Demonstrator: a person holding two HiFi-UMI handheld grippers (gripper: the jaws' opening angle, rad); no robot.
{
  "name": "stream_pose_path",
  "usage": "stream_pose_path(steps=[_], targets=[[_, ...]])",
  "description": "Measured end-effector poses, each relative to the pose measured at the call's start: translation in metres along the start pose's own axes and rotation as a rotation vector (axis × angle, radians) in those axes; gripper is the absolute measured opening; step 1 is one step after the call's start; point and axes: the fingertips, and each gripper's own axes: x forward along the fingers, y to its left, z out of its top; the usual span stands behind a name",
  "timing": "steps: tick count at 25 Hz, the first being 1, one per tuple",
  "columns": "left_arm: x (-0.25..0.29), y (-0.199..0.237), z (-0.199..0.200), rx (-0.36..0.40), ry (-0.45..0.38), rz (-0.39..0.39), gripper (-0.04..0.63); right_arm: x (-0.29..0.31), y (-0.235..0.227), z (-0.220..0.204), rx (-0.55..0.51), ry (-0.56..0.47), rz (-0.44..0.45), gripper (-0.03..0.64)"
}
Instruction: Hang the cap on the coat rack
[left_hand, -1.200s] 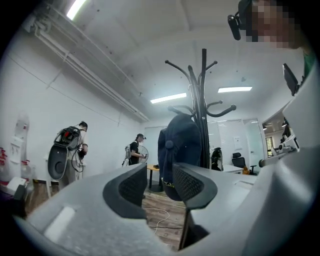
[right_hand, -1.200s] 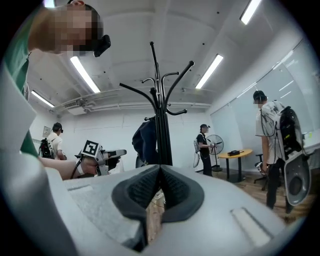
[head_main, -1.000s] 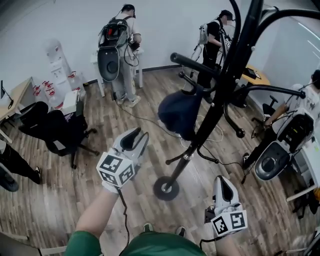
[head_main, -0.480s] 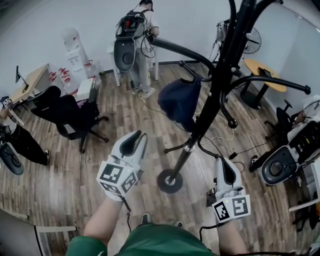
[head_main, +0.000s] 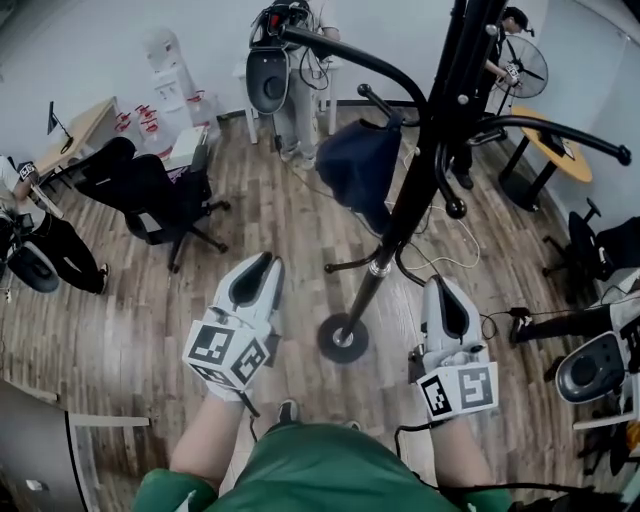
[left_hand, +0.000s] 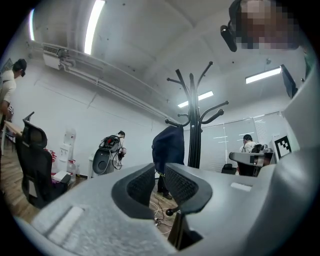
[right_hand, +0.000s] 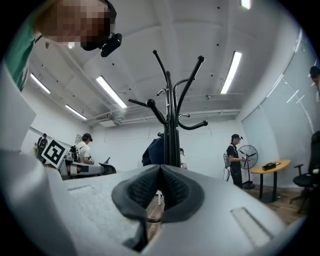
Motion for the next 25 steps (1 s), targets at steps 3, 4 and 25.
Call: stream_pose_path(steps=[3, 4, 25], targets=[[-0.003, -0.001, -0.002, 0.0, 0.003, 0.011, 0.069, 0.0, 0.002, 0.001, -0.004, -0.004, 0.014, 0.002], [-0.004, -0.001, -0.002, -0.002, 0.002, 0.013, 0.069, -0.001, 0.002, 0.001, -0.008, -0.003, 0.016, 0.002], [-0.007, 0.0, -0.021, -0.032, 0.048, -0.001, 0.069, -0.011, 0.001, 0.0, -0.009, 0.001, -0.003, 0.002]])
